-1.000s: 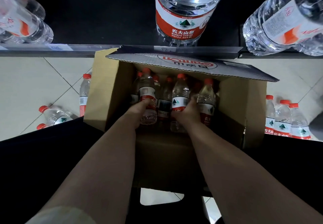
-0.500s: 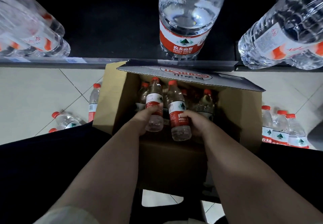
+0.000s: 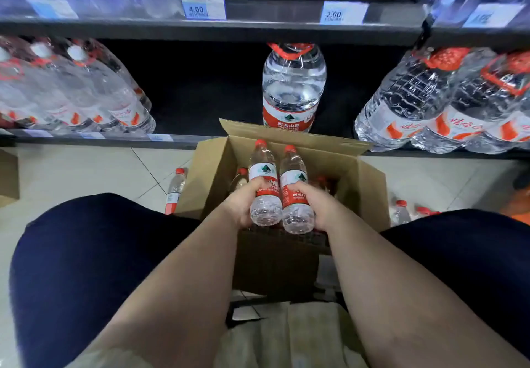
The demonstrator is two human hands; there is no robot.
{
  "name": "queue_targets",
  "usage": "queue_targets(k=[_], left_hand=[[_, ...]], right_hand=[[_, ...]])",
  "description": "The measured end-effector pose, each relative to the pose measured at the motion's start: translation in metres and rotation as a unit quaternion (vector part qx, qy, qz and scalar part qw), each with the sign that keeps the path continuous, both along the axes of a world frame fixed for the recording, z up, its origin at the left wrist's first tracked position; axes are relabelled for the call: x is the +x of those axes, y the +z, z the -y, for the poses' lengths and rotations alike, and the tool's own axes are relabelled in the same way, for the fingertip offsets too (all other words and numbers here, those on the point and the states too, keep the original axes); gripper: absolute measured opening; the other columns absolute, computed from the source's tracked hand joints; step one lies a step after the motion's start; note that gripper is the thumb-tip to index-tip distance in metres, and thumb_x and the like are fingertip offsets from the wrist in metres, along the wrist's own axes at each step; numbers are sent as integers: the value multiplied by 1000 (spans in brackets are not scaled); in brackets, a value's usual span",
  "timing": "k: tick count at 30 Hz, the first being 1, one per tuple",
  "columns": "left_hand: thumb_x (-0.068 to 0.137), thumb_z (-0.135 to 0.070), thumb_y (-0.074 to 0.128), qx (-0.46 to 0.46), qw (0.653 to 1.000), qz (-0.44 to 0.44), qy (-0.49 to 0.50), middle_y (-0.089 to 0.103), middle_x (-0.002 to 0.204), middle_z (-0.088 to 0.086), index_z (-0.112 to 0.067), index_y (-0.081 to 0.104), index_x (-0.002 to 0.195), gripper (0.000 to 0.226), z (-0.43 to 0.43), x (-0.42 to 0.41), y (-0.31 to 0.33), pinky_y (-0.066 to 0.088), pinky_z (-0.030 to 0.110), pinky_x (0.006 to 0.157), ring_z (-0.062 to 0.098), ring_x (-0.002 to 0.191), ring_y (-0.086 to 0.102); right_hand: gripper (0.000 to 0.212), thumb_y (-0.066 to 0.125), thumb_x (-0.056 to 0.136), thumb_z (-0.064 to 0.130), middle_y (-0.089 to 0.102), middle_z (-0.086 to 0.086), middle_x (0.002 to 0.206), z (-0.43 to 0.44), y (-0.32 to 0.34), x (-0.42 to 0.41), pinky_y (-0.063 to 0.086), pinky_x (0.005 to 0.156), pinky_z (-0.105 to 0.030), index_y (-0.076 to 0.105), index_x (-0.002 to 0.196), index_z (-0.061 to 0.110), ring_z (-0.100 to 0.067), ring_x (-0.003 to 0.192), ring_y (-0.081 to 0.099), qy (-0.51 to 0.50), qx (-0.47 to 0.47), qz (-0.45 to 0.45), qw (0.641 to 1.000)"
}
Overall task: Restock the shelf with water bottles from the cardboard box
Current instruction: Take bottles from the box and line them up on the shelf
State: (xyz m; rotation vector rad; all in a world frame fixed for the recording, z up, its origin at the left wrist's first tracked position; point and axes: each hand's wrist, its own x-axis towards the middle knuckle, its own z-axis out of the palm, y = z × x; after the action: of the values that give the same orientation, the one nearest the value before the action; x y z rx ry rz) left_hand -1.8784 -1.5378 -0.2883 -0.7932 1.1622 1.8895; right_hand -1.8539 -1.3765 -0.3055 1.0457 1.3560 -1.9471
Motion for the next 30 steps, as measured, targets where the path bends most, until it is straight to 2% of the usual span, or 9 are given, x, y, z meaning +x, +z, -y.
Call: queue_targets(k=[2, 6, 9, 11, 15, 18, 23, 26, 30], left_hand=[[92, -15, 52, 2, 999, -30, -19, 66, 110, 23, -5, 53, 125, 34, 0, 4, 17, 55, 53, 80, 36, 92, 67], [91, -23, 60, 10, 995, -83, -55, 70, 96, 18, -6, 60, 114, 29, -1, 11, 52, 55, 47, 77, 33, 84, 69], [74, -32, 81, -15, 986, -154, -63, 72, 104, 21, -4, 59, 121, 59, 3, 7, 80, 55, 56, 82, 38, 91, 71], [75, -28, 82, -22, 978, -199, -65, 72, 105, 21, -5, 60, 119, 55, 6, 2, 101, 56, 55, 83, 37, 93, 71], [74, -21, 83, -27, 955, -279, -91, 72, 109, 18, -7, 57, 127, 60, 4, -12, 142, 57, 50, 83, 33, 97, 71], [80, -12, 76, -55, 947, -307, -81, 74, 100, 19, -6, 58, 117, 42, -1, -21, 174, 59, 46, 70, 32, 86, 73], [82, -10, 72, -57, 917, -387, -76, 69, 109, 22, -8, 49, 125, 49, -15, -47, 227, 59, 47, 76, 34, 93, 71], [78, -11, 76, -48, 906, -415, -68, 68, 111, 18, -14, 47, 127, 58, -25, -64, 254, 59, 46, 77, 30, 94, 71], [76, -12, 79, -40, 902, -426, -50, 69, 109, 14, -16, 50, 123, 56, -39, -86, 274, 58, 47, 80, 29, 95, 71]], right_hand=[[44, 76, 74, 21, 70, -20, 95, 0, 21, 5, 54, 85, -56, 57, 113, 11, -34, 82, 70, 1, -3, -25, 1000], [73, 84, 52, 31, 70, -20, 103, -3, 59, 12, 50, 89, -62, 58, 117, 13, -36, 90, 70, -9, 9, -66, 998], [42, 71, 77, 26, 68, -18, 95, -8, 97, 17, 55, 82, -51, 57, 113, 10, -32, 79, 68, -32, 18, -105, 994], [33, 64, 85, 19, 64, -17, 95, -15, 120, 17, 57, 71, -43, 53, 116, 12, -30, 74, 66, -37, 31, -144, 988], [45, 66, 86, 11, 64, -16, 105, -30, 164, 15, 57, 70, -43, 46, 126, 17, -30, 84, 67, -26, 77, -244, 966], [54, 70, 83, 7, 65, -18, 112, -37, 198, 10, 57, 77, -49, 43, 128, 19, -34, 93, 69, -17, 92, -297, 950], [50, 70, 81, 2, 70, -15, 107, -48, 251, -11, 56, 69, -39, 49, 126, 12, -25, 85, 71, -21, 118, -373, 920], [49, 70, 81, 1, 71, -15, 109, -55, 277, -29, 56, 73, -38, 51, 126, 7, -24, 88, 71, -17, 109, -406, 907], [50, 71, 79, -1, 70, -16, 112, -69, 296, -53, 56, 74, -39, 54, 125, 6, -25, 91, 70, -35, 106, -436, 893]])
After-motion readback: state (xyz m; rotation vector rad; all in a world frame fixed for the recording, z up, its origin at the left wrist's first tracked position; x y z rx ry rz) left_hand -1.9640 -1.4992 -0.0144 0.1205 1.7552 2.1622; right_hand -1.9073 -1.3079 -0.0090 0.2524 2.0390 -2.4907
